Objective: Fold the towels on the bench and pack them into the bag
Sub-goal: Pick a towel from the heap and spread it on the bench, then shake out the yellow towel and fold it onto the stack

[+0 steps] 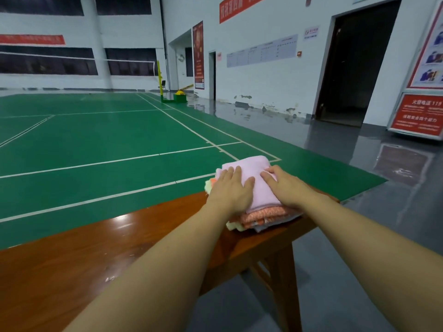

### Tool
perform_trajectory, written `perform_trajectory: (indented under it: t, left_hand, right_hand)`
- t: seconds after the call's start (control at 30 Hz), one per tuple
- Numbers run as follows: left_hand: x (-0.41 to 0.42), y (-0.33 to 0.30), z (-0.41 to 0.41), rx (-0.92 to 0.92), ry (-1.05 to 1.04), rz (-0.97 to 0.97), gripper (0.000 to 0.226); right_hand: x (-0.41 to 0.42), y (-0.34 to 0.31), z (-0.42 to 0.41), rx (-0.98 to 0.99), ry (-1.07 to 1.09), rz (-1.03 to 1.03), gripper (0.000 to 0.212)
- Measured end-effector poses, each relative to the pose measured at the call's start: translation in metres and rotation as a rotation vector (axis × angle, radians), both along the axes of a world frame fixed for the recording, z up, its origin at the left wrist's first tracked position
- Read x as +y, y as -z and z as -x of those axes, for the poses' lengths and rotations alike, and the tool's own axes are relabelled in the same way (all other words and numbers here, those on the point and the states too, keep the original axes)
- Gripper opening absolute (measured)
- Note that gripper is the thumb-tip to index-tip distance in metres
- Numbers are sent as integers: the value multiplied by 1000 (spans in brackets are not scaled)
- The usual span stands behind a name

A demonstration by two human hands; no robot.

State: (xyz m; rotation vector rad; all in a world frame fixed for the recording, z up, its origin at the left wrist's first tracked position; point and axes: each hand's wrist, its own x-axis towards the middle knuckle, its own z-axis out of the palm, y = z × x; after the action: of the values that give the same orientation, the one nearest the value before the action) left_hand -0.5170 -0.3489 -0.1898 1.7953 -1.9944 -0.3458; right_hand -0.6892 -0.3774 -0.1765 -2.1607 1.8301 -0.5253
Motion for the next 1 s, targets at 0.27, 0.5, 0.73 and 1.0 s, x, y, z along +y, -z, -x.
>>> perform_trajectory:
  t: [0.27,0.5,0.73,1.0]
  left_hand:
    - [39,-18,-49,-13,-139,103,73]
    - [108,-27,-161,-152,-318,165,68]
    - [216,-43,-295,-293,-568,183,67]
    - [351,-59,-429,-425,-870,125,62]
  right_hand:
    - [23,-45,-24,162,-108,339,56]
    - [64,-45,-148,164,-435,376,54]
    - [111,-39,-306,64,-700,366,54]
    - [203,-27,-461,-36,-992,241,55]
